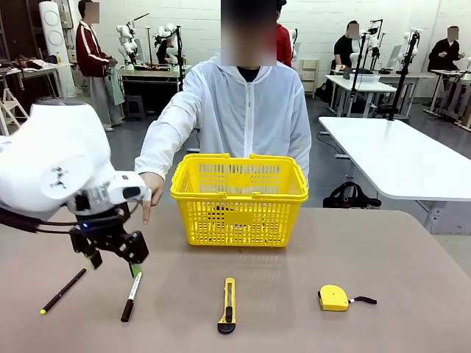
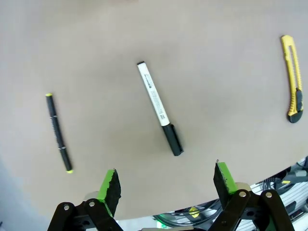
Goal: Place the items the person wants into the basket.
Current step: Pick up the item the person points to and place it in the Market Basket.
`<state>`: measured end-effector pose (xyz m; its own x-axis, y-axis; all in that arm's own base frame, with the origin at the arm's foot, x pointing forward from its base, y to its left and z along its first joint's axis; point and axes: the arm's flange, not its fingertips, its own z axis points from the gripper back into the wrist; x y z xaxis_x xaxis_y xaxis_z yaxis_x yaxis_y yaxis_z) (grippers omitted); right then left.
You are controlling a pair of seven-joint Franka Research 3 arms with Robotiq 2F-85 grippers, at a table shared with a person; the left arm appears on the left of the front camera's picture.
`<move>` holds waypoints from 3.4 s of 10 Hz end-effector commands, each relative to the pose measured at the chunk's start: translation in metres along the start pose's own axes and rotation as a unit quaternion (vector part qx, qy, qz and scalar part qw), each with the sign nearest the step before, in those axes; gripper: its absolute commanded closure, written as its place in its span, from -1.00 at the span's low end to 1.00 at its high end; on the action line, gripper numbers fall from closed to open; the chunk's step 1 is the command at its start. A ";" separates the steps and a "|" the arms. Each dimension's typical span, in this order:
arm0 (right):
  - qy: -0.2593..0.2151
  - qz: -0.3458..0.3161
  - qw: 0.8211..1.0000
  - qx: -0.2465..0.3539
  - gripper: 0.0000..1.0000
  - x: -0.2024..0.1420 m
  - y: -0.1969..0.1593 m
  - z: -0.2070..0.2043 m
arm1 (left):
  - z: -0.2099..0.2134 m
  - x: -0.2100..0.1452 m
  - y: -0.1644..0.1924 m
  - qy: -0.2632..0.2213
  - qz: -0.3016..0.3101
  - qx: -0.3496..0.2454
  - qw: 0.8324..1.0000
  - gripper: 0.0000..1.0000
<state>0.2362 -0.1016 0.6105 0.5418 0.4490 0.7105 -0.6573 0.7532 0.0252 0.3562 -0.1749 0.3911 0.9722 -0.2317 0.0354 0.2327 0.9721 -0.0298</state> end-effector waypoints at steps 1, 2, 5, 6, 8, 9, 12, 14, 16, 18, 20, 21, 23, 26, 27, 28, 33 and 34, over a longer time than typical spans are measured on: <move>0.004 -0.002 1.000 0.002 -1.00 0.001 -0.002 0.000 | -0.022 0.007 -0.019 0.008 0.052 0.018 0.998 -1.00; 0.004 -0.002 1.000 0.002 -1.00 0.001 -0.002 0.000 | -0.033 0.011 -0.022 0.004 0.070 0.027 0.997 -1.00; 0.004 -0.002 1.000 0.002 -1.00 0.001 -0.002 0.000 | -0.055 0.013 -0.028 -0.013 0.094 0.041 0.995 -1.00; 0.004 -0.002 1.000 0.002 -1.00 0.001 -0.002 0.000 | -0.057 0.014 -0.027 -0.018 0.092 0.048 0.994 -1.00; 0.004 -0.002 1.000 0.002 -1.00 0.001 -0.002 0.000 | -0.063 0.020 -0.019 -0.004 0.087 0.043 0.995 -1.00; 0.004 -0.002 1.000 0.002 -1.00 0.001 -0.002 0.000 | -0.070 0.021 -0.015 0.002 0.091 0.035 0.995 -1.00; 0.004 -0.002 1.000 0.002 -1.00 0.001 -0.002 0.000 | -0.080 0.031 -0.005 0.017 0.087 0.010 0.996 -1.00; 0.004 -0.002 1.000 0.002 -1.00 0.001 -0.002 0.000 | -0.080 0.034 -0.002 0.014 0.093 0.007 0.996 -1.00; 0.004 -0.002 1.000 0.002 -1.00 0.001 -0.002 0.000 | -0.085 0.034 -0.002 0.017 0.091 0.013 0.996 0.08; 0.004 -0.002 1.000 0.002 -1.00 0.001 -0.002 0.000 | -0.087 0.038 -0.001 0.029 0.091 0.013 0.995 1.00; 0.004 -0.002 1.000 0.002 -1.00 0.001 -0.002 0.000 | -0.089 0.035 -0.001 0.028 0.094 0.016 0.995 1.00; 0.004 -0.002 1.000 0.002 -1.00 0.001 -0.002 0.000 | -0.089 0.035 -0.001 0.028 0.094 0.016 0.995 0.62; 0.004 -0.002 1.000 0.002 -1.00 0.001 -0.002 0.000 | -0.089 0.036 0.000 0.029 0.093 0.017 0.995 1.00; 0.004 -0.002 1.000 0.002 -1.00 0.001 -0.002 0.000 | -0.088 0.037 0.001 0.033 0.090 0.018 0.995 1.00; 0.004 -0.002 1.000 0.002 -1.00 0.001 -0.002 0.000 | -0.088 0.035 0.000 0.032 0.087 0.018 0.995 1.00; 0.004 -0.002 1.000 0.002 -1.00 0.001 -0.002 0.000 | -0.085 0.034 0.001 0.033 0.081 0.021 0.996 1.00; 0.004 -0.002 1.000 0.002 -1.00 0.001 -0.002 0.000 | 0.063 0.001 0.000 0.005 0.053 0.039 0.998 0.95; 0.004 -0.002 1.000 0.002 -1.00 0.001 -0.002 0.000 | 0.090 -0.006 -0.001 -0.004 0.044 0.033 0.998 0.95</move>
<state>0.2364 -0.1016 0.6105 0.5421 0.4491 0.7102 -0.6574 0.7532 0.0254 0.3512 -0.1740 0.4613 0.9923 -0.1187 0.0362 0.1163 0.9912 0.0625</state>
